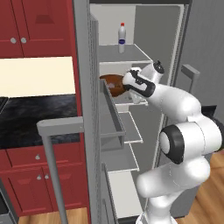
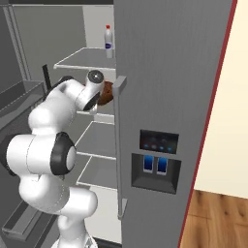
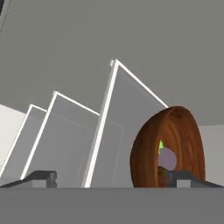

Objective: Pick the chicken drumstick and eggplant from their plates and place them in the bowl. Then put the bowl in the fridge.

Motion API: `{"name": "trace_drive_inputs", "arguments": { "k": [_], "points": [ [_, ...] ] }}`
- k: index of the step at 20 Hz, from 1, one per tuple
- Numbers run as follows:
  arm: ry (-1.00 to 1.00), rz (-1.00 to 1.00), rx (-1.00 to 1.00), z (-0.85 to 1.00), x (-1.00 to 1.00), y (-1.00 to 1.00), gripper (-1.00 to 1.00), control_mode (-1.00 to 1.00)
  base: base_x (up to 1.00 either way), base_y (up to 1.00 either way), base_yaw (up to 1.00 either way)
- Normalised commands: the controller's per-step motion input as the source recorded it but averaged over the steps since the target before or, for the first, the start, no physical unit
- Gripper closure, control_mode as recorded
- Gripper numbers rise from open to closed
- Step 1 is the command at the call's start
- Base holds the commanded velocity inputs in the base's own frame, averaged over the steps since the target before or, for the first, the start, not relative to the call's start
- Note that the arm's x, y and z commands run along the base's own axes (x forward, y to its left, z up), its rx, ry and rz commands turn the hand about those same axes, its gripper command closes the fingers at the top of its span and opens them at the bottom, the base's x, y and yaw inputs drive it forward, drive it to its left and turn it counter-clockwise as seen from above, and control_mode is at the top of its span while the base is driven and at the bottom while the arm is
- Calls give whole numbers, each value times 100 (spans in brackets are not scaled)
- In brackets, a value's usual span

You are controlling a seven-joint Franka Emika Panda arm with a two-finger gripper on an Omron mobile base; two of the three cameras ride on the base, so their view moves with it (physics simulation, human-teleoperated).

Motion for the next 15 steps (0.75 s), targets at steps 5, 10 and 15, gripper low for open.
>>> {"name": "trace_drive_inputs", "arguments": {
  "k": [5,10,15],
  "points": [
    [0,-1,0,26,-66,-9,-100,-100,0,0,0],
    [0,-5,-3,10,-75,-7,-100,-100,0,0,0],
    [9,-12,-6,-7,-85,-2,-100,-100,0,0,0]
  ]
}}
